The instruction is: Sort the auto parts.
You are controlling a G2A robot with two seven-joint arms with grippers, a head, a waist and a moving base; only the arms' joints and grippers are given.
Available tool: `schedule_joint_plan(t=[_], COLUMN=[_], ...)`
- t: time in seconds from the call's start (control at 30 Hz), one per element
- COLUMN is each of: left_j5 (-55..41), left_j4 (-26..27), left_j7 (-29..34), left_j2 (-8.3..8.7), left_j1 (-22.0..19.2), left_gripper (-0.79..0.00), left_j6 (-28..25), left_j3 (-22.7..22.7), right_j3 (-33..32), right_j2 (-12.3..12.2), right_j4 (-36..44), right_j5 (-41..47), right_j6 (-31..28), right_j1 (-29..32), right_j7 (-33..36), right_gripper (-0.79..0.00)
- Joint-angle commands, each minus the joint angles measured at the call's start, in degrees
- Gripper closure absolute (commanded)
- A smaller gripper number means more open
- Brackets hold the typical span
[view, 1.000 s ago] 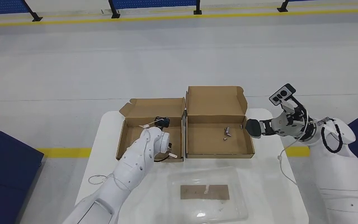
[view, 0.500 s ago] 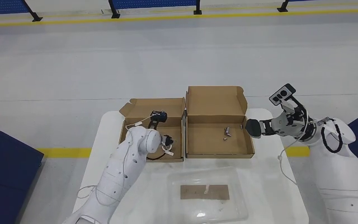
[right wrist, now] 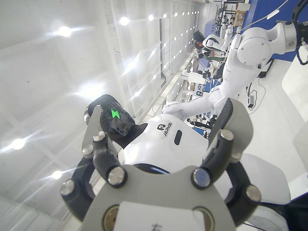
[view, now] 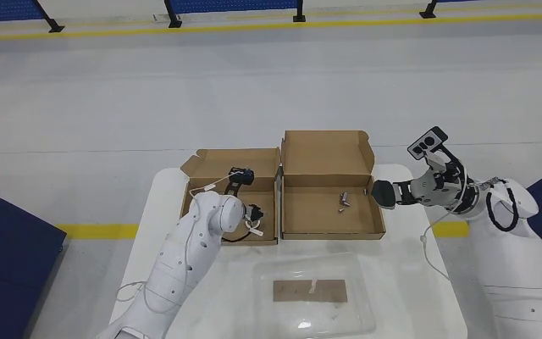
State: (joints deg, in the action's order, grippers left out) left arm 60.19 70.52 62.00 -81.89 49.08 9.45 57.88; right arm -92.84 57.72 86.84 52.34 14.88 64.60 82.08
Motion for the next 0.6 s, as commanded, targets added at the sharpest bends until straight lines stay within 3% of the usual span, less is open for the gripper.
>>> schedule_joint_plan(t=[0.0,0.3,0.57], left_j5=[-3.44,-19.58,-34.44], left_j4=[2.88,22.48,38.30], left_j7=[-0.70,-1.01,-2.32], left_j2=[0.28,1.88,2.90], left_j1=[1.27,13.55,24.96], left_gripper=[-0.785,-0.785,-0.785], left_j6=[0.42,3.55,1.23], left_j3=[2.52,14.29,22.35], right_j3=[0.00,0.00,0.00], right_j2=[0.00,0.00,0.00], right_j4=[0.00,0.00,0.00], right_j5=[0.00,0.00,0.00], right_j6=[0.00,0.00,0.00], right_j1=[0.00,0.00,0.00], right_j7=[0.00,0.00,0.00], right_gripper=[-0.785,-0.785,-0.785])
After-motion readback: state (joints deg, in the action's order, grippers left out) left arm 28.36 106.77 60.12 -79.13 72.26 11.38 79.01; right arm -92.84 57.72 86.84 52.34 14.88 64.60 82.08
